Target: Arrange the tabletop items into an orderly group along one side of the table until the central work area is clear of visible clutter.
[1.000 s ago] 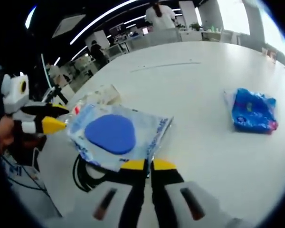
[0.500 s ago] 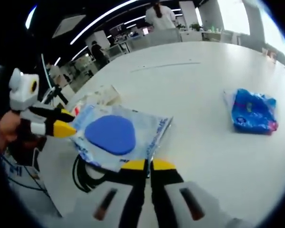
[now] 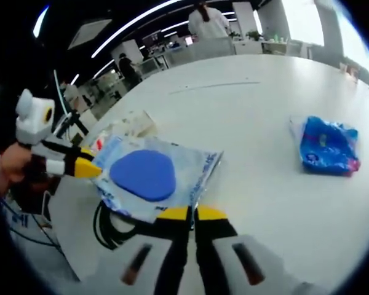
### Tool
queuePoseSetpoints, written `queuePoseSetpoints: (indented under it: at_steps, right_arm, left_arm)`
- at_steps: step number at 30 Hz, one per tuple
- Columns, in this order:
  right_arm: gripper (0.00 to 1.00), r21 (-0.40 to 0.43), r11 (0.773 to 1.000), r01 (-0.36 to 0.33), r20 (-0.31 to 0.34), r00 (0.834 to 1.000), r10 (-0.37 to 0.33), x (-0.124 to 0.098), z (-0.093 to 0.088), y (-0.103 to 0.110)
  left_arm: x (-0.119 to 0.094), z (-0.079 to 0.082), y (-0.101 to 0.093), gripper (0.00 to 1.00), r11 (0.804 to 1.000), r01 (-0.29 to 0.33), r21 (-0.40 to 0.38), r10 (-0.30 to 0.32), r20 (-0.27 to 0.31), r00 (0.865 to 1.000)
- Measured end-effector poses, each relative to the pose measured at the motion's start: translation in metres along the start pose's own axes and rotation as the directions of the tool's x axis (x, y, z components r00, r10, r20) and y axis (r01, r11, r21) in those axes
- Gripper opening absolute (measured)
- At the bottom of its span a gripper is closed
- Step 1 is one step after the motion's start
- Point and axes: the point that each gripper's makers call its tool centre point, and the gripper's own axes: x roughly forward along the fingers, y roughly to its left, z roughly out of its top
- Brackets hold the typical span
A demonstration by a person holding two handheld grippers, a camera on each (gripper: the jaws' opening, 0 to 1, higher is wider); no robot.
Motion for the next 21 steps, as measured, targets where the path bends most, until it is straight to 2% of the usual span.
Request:
queuePoseSetpoints:
  at_steps: [3, 12, 21]
  right_arm:
    - [0.0, 0.001, 1.0, 0.002, 0.0, 1.0, -0.002, 0.0, 0.0, -0.001]
    - [0.0, -0.006, 1.0, -0.003, 0.009, 1.0, 0.003, -0.001, 0.005, 0.001]
    - [0.0, -0.019, 1.0, -0.008, 0.023, 1.0, 0.008, -0.001, 0.015, 0.003]
  left_arm:
    - [0.0, 0.0, 0.002, 0.05, 1.0, -0.005, 0.003, 0.005, 0.0, 1.0]
    - [0.0, -0.002, 0.002, 0.0, 1.0, 0.002, -0.001, -0.002, -0.006, 1.0]
    - [0.0, 0.002, 0.005, 0.0, 1.0, -0.003, -0.012, 0.003, 0.009, 1.0]
